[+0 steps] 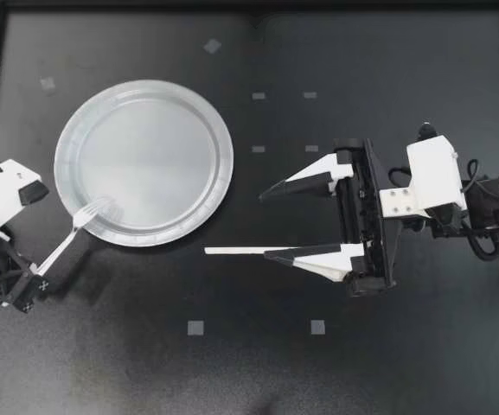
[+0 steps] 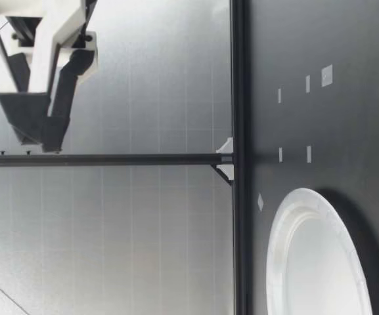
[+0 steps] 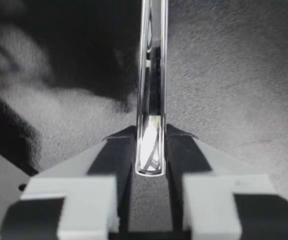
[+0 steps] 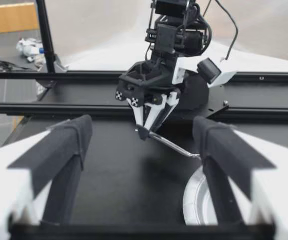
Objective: Pick up the fork and place it on the plate.
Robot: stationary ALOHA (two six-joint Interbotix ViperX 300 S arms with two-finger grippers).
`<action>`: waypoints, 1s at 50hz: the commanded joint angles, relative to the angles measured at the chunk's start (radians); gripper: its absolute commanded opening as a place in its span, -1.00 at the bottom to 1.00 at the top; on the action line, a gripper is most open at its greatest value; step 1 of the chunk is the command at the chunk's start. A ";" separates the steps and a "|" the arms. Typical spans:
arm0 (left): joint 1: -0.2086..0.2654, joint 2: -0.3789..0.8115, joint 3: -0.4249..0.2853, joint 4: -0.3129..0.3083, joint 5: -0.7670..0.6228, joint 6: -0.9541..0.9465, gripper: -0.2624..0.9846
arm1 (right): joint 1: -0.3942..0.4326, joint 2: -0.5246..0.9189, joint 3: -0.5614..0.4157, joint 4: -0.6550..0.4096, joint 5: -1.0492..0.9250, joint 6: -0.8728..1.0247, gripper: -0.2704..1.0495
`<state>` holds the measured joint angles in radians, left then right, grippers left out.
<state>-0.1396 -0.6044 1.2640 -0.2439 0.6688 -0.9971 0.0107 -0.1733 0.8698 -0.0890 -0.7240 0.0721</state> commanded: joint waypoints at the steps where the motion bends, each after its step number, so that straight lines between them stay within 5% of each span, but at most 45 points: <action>1: 0.002 0.032 -0.017 -0.021 -0.020 0.003 -0.54 | 0.005 -0.009 -0.009 0.000 -0.009 0.002 0.57; 25: 0.002 0.061 0.000 -0.074 -0.075 0.002 -0.51 | 0.005 -0.009 -0.006 0.000 -0.009 0.003 0.57; 50: 0.002 0.084 -0.008 -0.081 -0.100 -0.002 -0.14 | 0.005 -0.015 0.009 0.000 -0.011 0.005 0.57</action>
<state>-0.1396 -0.5231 1.2717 -0.3237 0.5737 -0.9971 0.0107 -0.1749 0.8882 -0.0905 -0.7240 0.0752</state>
